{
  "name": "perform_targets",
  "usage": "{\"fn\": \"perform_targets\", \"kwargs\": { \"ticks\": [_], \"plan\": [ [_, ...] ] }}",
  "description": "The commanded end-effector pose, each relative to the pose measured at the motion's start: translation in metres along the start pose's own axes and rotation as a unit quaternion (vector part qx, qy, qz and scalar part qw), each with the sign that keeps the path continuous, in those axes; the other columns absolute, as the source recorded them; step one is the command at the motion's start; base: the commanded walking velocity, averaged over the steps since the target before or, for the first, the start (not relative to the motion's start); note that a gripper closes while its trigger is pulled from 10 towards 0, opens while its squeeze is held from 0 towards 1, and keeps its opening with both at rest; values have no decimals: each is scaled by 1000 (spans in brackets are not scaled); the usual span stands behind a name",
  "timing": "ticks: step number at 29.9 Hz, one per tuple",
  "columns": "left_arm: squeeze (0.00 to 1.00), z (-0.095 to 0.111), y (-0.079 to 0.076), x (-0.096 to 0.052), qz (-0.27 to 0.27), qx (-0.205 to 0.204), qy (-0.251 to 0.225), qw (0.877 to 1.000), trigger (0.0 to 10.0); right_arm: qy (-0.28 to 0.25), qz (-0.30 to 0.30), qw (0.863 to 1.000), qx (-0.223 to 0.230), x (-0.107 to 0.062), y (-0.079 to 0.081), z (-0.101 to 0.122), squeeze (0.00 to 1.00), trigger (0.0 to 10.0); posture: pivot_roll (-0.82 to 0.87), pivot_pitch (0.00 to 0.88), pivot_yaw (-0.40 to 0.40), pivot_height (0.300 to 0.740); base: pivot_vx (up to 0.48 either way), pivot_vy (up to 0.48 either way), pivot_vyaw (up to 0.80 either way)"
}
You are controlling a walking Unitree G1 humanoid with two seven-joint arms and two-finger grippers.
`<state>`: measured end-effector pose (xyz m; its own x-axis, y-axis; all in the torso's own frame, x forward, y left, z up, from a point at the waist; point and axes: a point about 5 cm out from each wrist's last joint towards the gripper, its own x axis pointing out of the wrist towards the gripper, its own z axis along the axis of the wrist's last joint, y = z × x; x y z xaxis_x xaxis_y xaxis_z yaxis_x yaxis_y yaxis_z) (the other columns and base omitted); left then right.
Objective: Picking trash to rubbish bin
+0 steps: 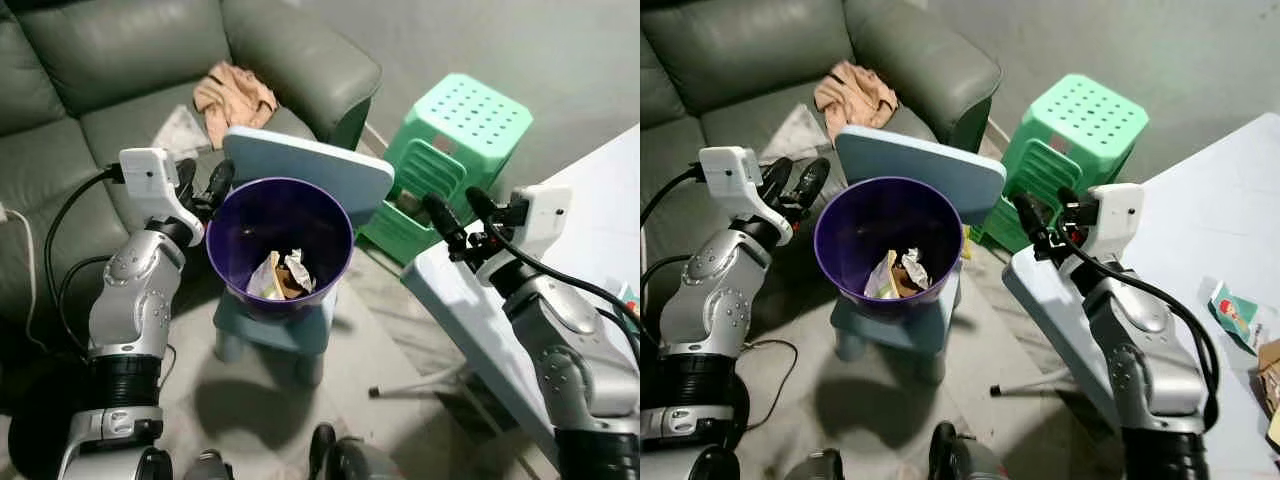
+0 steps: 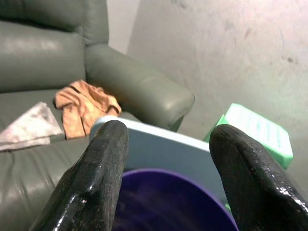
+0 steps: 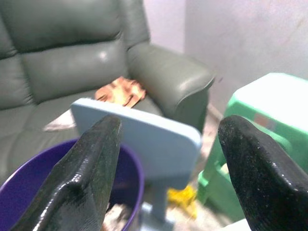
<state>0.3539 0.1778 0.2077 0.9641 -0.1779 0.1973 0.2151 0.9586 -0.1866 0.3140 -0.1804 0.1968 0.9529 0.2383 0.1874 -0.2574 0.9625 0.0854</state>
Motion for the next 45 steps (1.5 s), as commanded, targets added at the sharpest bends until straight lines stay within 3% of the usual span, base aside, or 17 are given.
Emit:
{"fn": "perform_targets", "kwargs": {
  "ticks": [1, 6, 13, 16, 22, 45],
  "plan": [
    [0, -6, 1, -4, 12, 1, 8, 1000, 10000, 1, -24, 1000, -12, -1, -6, -6, 0, 10000, -14, 88, -95, 740, 0, 0, 0],
    [0, -24, 0, -7, 43, 11, 39, 998, 10000, 12, -54, 998, -4, -1, -9, -23, 0, 10000, -16, 46, -89, 740, 0, 0, 0],
    [0, -29, -2, -10, 67, 3, 34, 997, 10000, 10, -80, 997, -22, -3, -10, -32, 0, 10000, -33, 24, -85, 740, 0, 0, 0],
    [0, -35, -7, -17, 57, 45, 26, 997, 10000, 9, -69, 997, -35, -7, -2, -37, 0, 10000, -45, 14, -83, 740, 0, 0, 0],
    [0, -43, -9, -20, 60, 30, 39, 997, 10000, 31, -77, 995, -56, -9, 2, -48, 0, 10000, -49, 3, -80, 740, 0, 0, 0],
    [0, -46, -8, -17, 52, 42, 50, 997, 10000, 55, -100, 991, -75, -22, 2, -59, 0, 10000, -76, 0, -59, 740, 0, 0, -669]
  ]
}}
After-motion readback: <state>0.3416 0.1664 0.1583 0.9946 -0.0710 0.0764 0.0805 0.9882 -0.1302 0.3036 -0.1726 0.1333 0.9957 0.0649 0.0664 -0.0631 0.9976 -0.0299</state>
